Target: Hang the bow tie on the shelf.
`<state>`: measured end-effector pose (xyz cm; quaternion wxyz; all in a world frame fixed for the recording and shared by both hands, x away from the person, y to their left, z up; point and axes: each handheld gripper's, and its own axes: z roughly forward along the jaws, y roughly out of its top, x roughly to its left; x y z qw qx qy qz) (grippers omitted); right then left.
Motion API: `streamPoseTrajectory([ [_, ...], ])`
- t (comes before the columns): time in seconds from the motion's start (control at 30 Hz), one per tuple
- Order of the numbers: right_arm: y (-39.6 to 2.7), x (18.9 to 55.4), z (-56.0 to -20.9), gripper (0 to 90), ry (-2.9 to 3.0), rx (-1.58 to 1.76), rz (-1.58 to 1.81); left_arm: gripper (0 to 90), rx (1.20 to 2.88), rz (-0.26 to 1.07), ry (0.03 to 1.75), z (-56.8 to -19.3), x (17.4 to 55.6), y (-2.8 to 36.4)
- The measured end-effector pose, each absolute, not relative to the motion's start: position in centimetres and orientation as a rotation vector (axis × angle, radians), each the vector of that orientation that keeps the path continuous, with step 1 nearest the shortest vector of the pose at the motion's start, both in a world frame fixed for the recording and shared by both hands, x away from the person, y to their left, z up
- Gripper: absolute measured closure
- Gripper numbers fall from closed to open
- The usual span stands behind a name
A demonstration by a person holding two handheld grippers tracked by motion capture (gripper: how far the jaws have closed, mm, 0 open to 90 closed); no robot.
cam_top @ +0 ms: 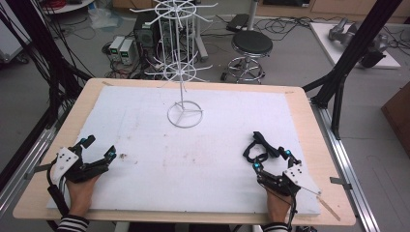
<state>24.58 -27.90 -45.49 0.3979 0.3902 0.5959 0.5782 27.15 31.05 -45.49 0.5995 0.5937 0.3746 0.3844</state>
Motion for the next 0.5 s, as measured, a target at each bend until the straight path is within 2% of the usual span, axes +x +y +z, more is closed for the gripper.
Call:
streamPoseTrajectory([
  [0.5, -27.93, 24.46, -45.53, 10.7, 1.498, 0.988, 1.473, 14.7, 1.385, 0.896, 0.870, -45.47, 27.17, 30.97],
])
